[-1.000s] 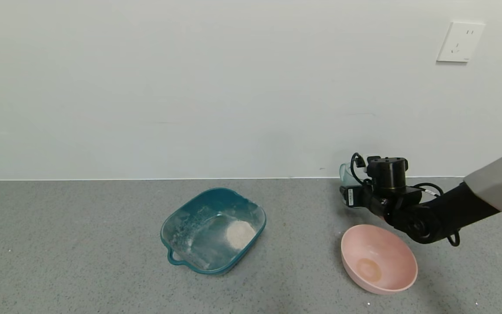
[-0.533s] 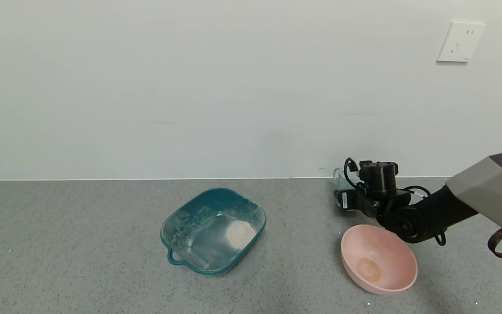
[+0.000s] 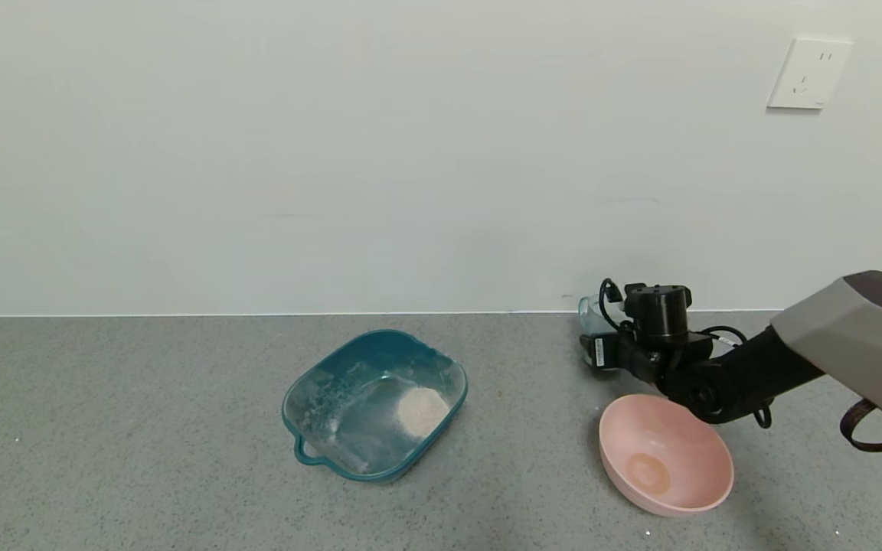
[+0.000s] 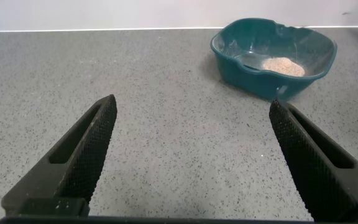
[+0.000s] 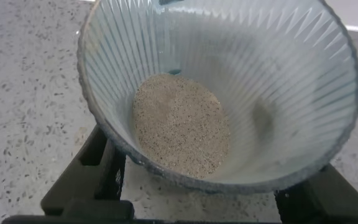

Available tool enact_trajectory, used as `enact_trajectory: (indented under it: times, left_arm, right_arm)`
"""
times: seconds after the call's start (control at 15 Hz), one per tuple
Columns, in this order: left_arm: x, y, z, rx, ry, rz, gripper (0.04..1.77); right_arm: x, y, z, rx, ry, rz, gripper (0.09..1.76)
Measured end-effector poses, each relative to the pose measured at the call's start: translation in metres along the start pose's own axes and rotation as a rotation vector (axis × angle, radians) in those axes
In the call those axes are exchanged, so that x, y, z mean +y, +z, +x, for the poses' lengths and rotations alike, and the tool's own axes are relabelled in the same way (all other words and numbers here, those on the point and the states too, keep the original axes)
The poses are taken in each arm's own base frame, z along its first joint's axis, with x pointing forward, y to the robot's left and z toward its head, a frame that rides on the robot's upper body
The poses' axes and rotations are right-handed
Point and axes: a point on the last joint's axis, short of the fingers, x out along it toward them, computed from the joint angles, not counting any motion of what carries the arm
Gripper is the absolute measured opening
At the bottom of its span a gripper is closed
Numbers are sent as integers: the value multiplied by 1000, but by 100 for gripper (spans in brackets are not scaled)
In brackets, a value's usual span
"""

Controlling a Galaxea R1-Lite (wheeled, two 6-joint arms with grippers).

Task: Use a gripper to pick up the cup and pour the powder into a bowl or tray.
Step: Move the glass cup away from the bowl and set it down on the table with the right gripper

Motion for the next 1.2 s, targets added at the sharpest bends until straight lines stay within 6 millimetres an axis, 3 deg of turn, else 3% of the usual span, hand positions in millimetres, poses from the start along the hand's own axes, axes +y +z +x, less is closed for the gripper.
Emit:
enact_trajectory:
  times: [0.8,1.2]
  left_arm:
    - [0,0,0,0,0,0,176]
    - [0,0,0,0,0,0,176]
  right_arm:
    - [-1,-2,-5,57,11,-17,160]
    - [-10,28,-34,76,57,-16,166]
